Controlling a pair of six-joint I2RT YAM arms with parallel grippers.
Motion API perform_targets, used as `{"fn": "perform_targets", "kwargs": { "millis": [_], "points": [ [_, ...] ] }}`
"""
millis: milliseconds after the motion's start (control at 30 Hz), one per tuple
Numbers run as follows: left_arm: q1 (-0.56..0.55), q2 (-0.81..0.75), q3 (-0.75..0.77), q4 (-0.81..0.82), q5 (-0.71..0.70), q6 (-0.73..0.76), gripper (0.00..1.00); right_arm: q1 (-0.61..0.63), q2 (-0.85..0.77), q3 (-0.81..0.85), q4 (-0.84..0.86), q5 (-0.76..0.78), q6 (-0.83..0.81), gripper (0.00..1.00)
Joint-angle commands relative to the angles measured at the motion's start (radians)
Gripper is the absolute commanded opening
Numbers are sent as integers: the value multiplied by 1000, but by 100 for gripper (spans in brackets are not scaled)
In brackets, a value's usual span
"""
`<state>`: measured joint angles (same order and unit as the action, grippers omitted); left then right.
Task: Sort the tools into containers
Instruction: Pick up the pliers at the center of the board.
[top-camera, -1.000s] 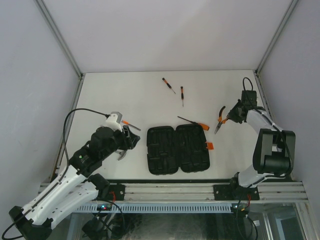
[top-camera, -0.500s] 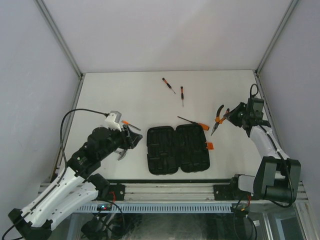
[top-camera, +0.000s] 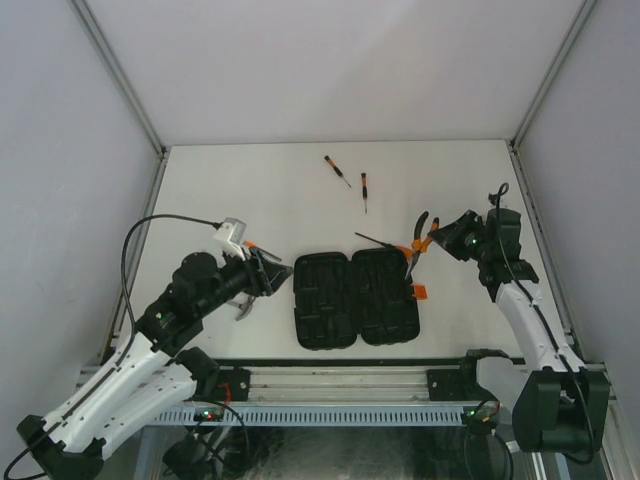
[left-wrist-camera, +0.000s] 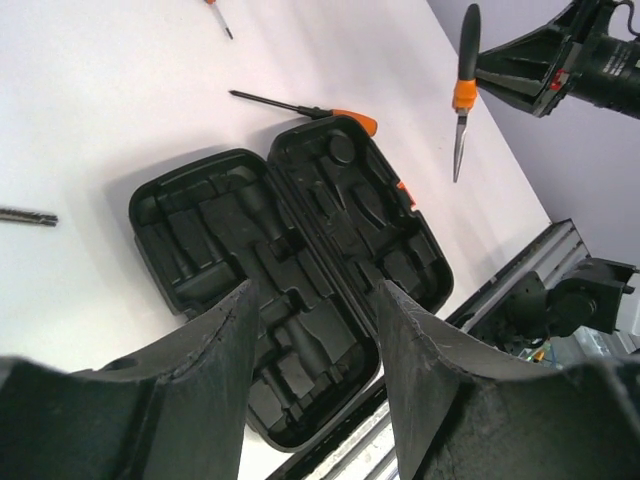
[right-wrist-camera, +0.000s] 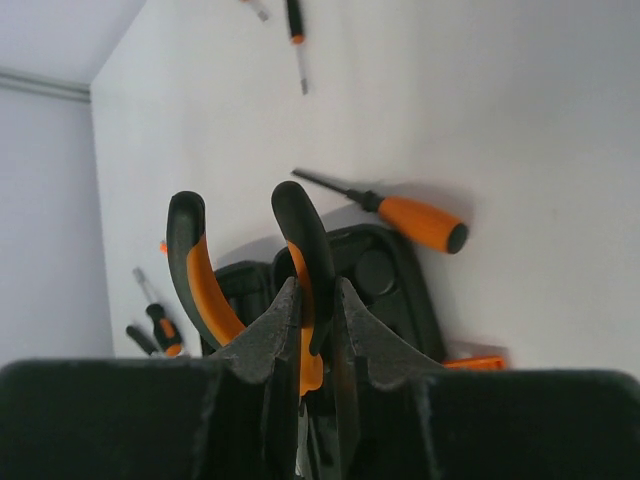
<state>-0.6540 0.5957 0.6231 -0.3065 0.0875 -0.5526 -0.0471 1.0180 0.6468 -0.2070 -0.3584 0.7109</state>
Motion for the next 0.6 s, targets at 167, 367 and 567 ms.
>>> {"fn": "perform_targets", "kwargs": {
  "millis": [167, 367, 567],
  "points": [
    [5, 10, -29, 155, 108, -32, 55, 163, -81, -72, 200, -23, 143, 0],
    [5, 47, -53, 252, 193, -65, 55, 286, -101, -107, 268, 43, 210, 0],
    [5, 97, -61, 325, 243, -80, 58, 390, -112, -113, 314, 124, 315, 0]
  ]
}}
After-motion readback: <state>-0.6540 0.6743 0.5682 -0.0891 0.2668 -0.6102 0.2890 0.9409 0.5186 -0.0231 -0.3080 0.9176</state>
